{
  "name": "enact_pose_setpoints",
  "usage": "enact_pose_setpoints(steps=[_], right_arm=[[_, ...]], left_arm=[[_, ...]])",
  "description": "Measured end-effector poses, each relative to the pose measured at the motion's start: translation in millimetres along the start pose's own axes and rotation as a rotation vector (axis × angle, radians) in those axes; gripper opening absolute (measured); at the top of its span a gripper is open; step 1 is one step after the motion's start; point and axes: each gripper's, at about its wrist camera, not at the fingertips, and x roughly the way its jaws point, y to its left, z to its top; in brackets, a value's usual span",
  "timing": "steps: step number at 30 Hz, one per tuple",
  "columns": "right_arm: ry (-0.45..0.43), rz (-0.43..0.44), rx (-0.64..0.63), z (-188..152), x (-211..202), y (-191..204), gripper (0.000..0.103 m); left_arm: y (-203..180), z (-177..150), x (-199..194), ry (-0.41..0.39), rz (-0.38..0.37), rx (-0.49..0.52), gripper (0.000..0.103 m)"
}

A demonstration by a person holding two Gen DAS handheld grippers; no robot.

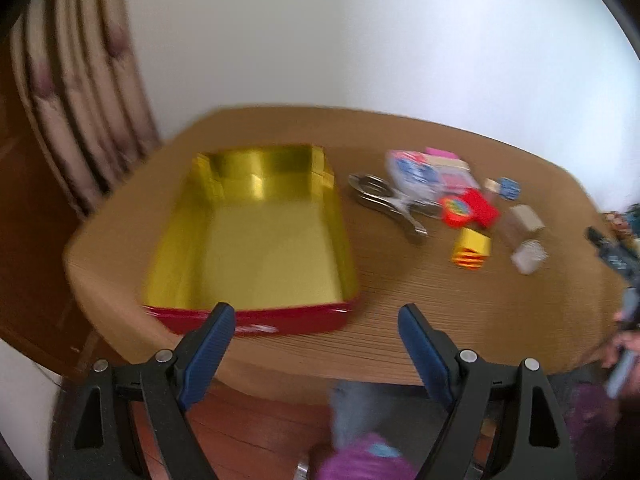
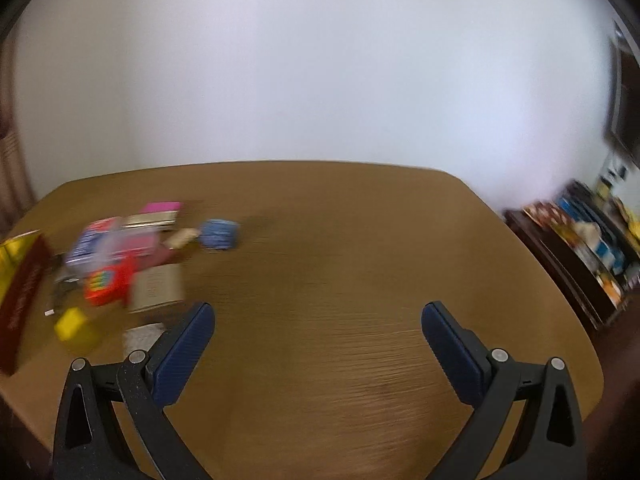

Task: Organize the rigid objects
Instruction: 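Move the left tool toward the yellow sponge block on the table, then grasp the yellow sponge block with the left tool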

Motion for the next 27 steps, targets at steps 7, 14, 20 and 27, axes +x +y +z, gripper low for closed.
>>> enact_pose_setpoints(steps=[7,14,20,27], right_arm=[[0.033,-0.043,-0.049,-12,29,-22,0.103],[0.109,0.069,0.016,-9,42,-23,0.103],[0.144,0.131,0.112,-11,51,-44,0.103],[0.16,0.156,0.12,-8,54,-44,0.103]], left_arm=[[-55,24,38,0.175,-0.203,-0.031,0.086],[-106,53,69,0.176,-0.205,0.1,0.086],[-139,56,92,0.127,-0.19,0.359,0.086],[-150,66,117,0.159,-0.205,0.416,0.086]])
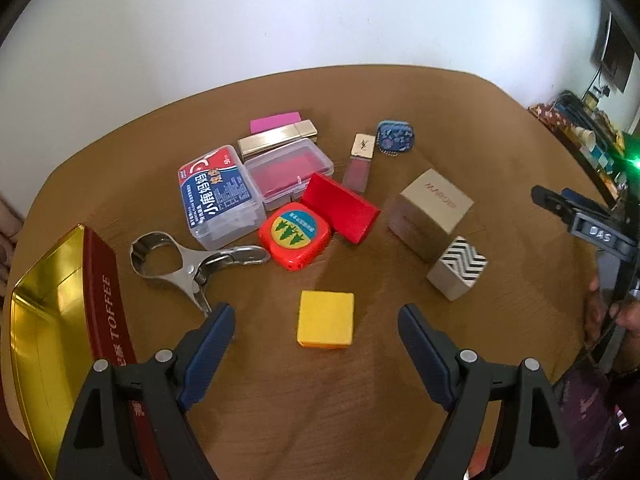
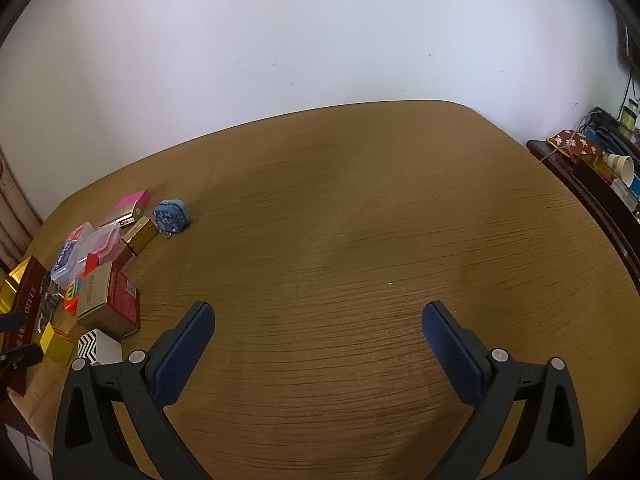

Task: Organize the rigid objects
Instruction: 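Grasp the yellow sponge block with the left tool, then carry the yellow block into the gold tray with left tool while right tool grasps chevron cube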

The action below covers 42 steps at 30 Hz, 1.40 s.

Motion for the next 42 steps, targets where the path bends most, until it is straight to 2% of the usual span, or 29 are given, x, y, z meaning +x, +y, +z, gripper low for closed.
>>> enact_pose_setpoints(steps=[3,7,14,15,16,17,19,27,34,37,40,42], right_arm=[[0.012,0.004,0.009,0,3,-1,0.103],[0.035,0.017,0.022,1,8,-2,0.103],[0.058,0.032,0.035,0,14,-4,0.103],[0.061,0.032,0.037,-1,15,-3,0.103],[0.062,0.032,0.039,-1,16,-2,0.103],[0.061,0.032,0.041,-1,16,-2,0.103],[0.061,0.03,0.046,-1,17,0,0.103],[0.063,0.029,0.05,-4,17,-1,0.103],[0.03,0.041,-0.012,-6,10,12,0.103],[0.026,0.106,-0.088,-9,0,28,0.102],[0.078,0.272,-0.138,-16,-12,56,0.099],[0.098,0.317,-0.206,-23,-19,84,0.096]], left_arm=[[1,1,7,0.016,-0.026,0.007,0.086],[0,0,20,0.032,-0.02,0.036,0.086],[-1,-5,28,0.016,-0.029,0.039,0.083],[0,-5,29,0.017,-0.034,0.035,0.073],[2,-5,32,0.029,-0.039,0.027,0.053],[4,-6,35,0.046,-0.051,0.016,0.042],[10,-6,35,0.029,-0.073,-0.019,0.03],[7,-16,25,0.014,-0.094,-0.083,0.03],[5,-35,-16,-0.025,-0.129,-0.202,0.03],[3,-45,-35,-0.042,-0.117,-0.227,0.03],[8,-55,-51,-0.051,-0.101,-0.249,0.03],[14,-62,-58,-0.057,-0.105,-0.269,0.03]])
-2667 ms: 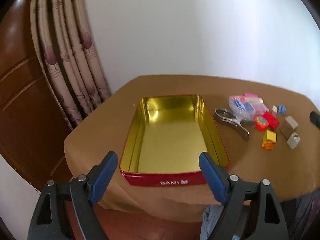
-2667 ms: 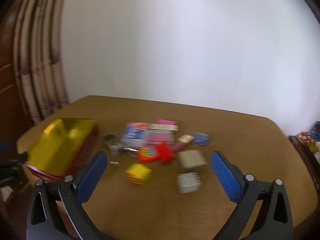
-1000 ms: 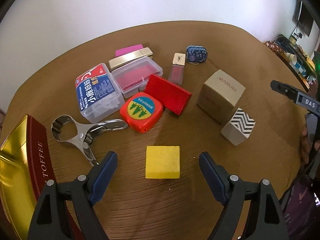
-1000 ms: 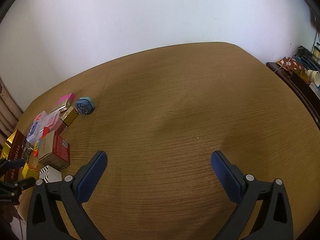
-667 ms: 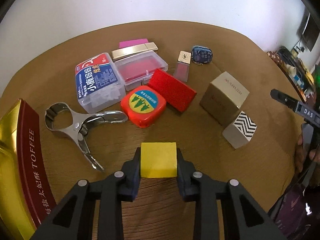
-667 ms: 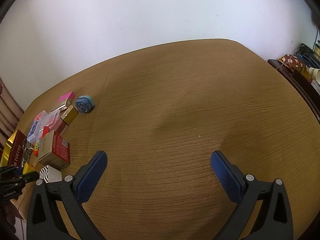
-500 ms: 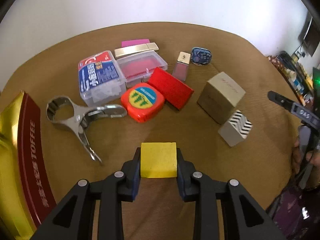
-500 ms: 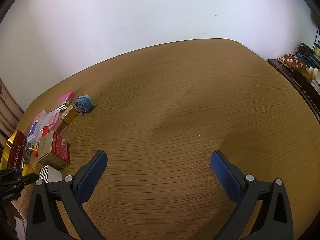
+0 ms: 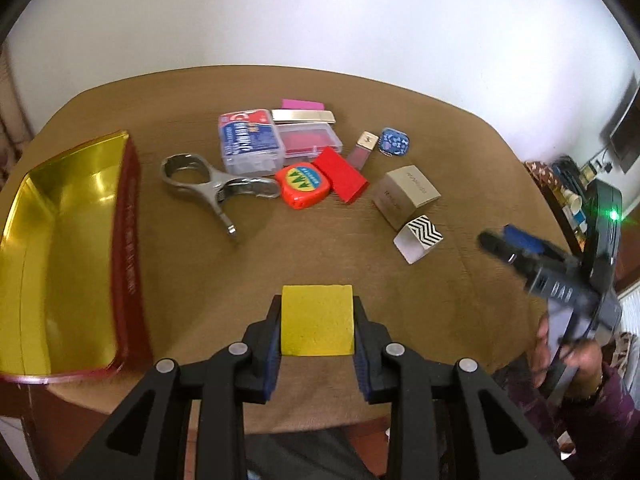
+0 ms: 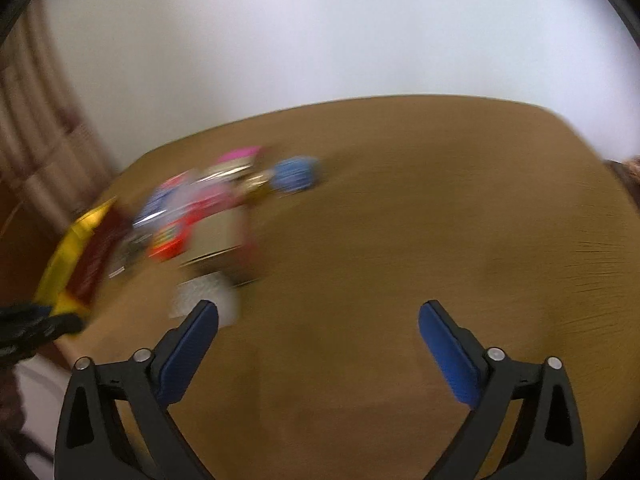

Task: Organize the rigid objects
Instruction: 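Carry the yellow block into the gold tray with left tool while right tool grasps chevron cube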

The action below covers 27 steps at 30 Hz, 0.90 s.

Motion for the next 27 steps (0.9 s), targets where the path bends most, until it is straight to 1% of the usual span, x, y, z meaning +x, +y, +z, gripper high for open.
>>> enact_pose_setpoints(steps=[2,3,4,5,6,7,9,12,14,15,16,17,18,20,22,24,27], right_arm=[[0.014,0.022,-0.059,-1,4,26,0.094],[0.022,0.029,-0.073,-1,7,36,0.089],[0.032,0.03,-0.08,0,11,40,0.082],[0.047,0.035,-0.088,0,17,45,0.076],[0.065,0.034,-0.092,2,24,48,0.065],[0.08,0.025,-0.091,3,30,50,0.059],[0.102,0.016,-0.087,5,40,50,0.059],[0.11,-0.008,-0.092,5,49,51,0.059],[0.123,-0.01,-0.094,8,56,54,0.054],[0.128,-0.01,-0.099,8,59,56,0.045],[0.139,-0.008,-0.103,8,59,54,0.03],[0.162,-0.002,-0.105,7,62,53,0.028],[0.165,-0.002,-0.103,7,63,53,0.028],[0.157,0.002,-0.103,6,61,54,0.028],[0.148,0.01,-0.1,4,57,53,0.028],[0.134,0.015,-0.118,1,56,53,0.028],[0.106,0.008,-0.14,-4,54,51,0.028]], left_arm=[[7,-5,-9,-0.006,0.0,-0.026,0.03],[11,-6,-13,-0.009,-0.001,-0.036,0.03],[17,-8,-17,-0.012,-0.002,-0.049,0.03],[23,-10,-22,-0.016,-0.004,-0.061,0.03],[28,-12,-26,-0.026,-0.002,-0.073,0.03],[32,-14,-31,-0.036,0.004,-0.084,0.03],[39,-17,-40,-0.049,0.018,-0.097,0.03],[54,-17,-56,-0.074,0.031,-0.124,0.03],[65,-15,-65,-0.087,0.05,-0.139,0.03],[71,-14,-69,-0.092,0.061,-0.146,0.03],[77,-12,-72,-0.095,0.068,-0.151,0.03],[84,-10,-76,-0.099,0.082,-0.161,0.03],[91,-8,-79,-0.101,0.099,-0.171,0.03],[104,-2,-80,-0.1,0.126,-0.184,0.03],[120,7,-80,-0.093,0.173,-0.197,0.03],[138,20,-76,-0.082,0.203,-0.208,0.03],[170,42,-59,-0.033,0.265,-0.268,0.03]])
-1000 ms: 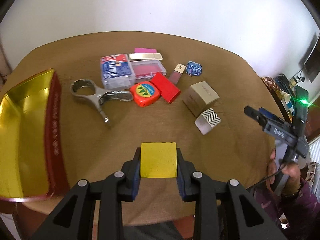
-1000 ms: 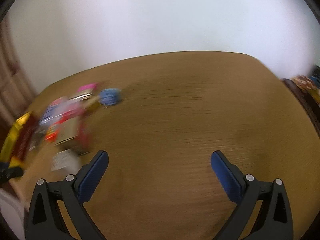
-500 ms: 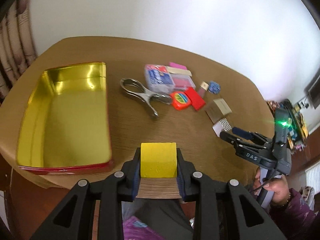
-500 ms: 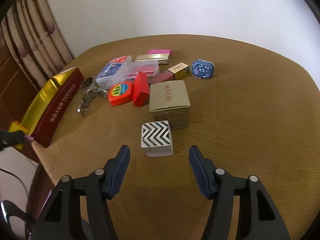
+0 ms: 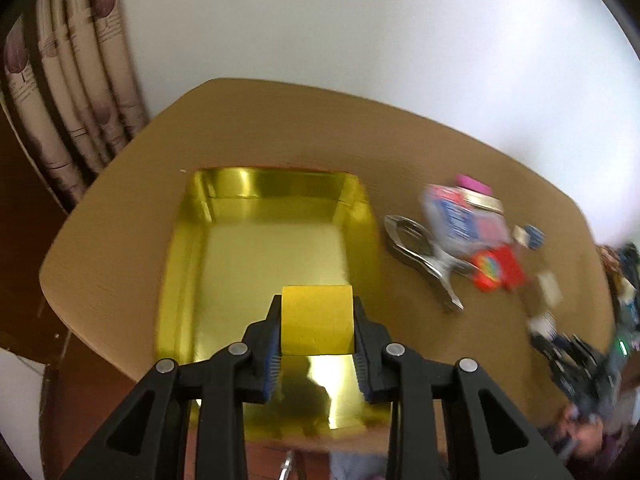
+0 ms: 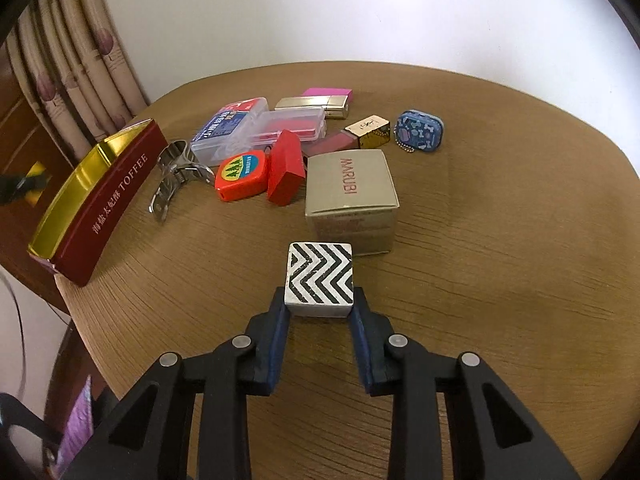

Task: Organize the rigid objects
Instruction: 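Carry the yellow block into the gold tray with left tool while right tool grasps chevron cube, then release the block in the tray with left tool while right tool places chevron cube there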

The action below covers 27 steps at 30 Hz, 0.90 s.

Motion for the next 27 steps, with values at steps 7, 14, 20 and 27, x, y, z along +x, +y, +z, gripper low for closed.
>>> enact_pose_setpoints(steps=[7,14,20,27], right_arm=[[-0.02,0.002,-0.019,-1,1,1,0.028],[-0.023,0.014,-0.015,-2,2,0,0.028],[-0.023,0.015,-0.015,-2,2,0,0.028],[-0.022,0.013,-0.022,-1,2,1,0.028]], left_arm=[[26,47,67,0.061,0.151,-0.016,0.03],[42,65,93,0.05,0.218,0.012,0.03],[46,73,106,0.05,0.261,0.027,0.031],[49,70,90,0.028,0.262,0.002,0.033]])
